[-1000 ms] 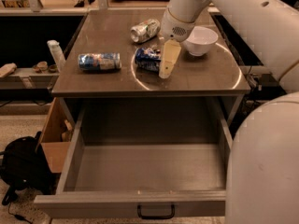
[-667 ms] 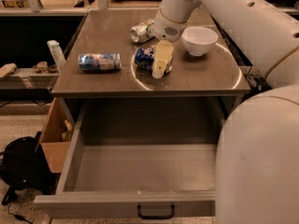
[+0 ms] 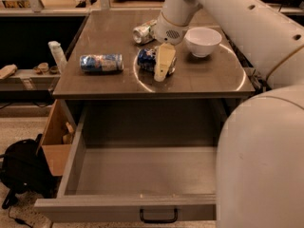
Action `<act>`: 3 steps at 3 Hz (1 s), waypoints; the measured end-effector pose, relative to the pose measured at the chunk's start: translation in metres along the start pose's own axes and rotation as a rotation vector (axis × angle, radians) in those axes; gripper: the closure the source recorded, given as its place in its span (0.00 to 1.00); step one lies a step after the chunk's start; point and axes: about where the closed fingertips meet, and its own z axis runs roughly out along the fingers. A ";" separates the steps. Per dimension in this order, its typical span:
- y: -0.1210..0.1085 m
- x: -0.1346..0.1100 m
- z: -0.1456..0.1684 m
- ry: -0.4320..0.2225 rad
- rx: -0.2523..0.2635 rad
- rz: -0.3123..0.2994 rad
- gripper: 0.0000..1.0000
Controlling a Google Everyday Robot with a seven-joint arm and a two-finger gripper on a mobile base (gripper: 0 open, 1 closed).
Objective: Place pepsi can into top drawer
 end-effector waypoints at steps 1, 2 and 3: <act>-0.001 0.001 0.009 0.002 -0.015 0.003 0.00; -0.001 0.001 0.009 0.002 -0.015 0.003 0.12; -0.001 0.001 0.009 0.002 -0.015 0.003 0.36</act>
Offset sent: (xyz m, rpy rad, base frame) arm 0.0020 0.0016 -0.0084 -0.0013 0.0150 0.0020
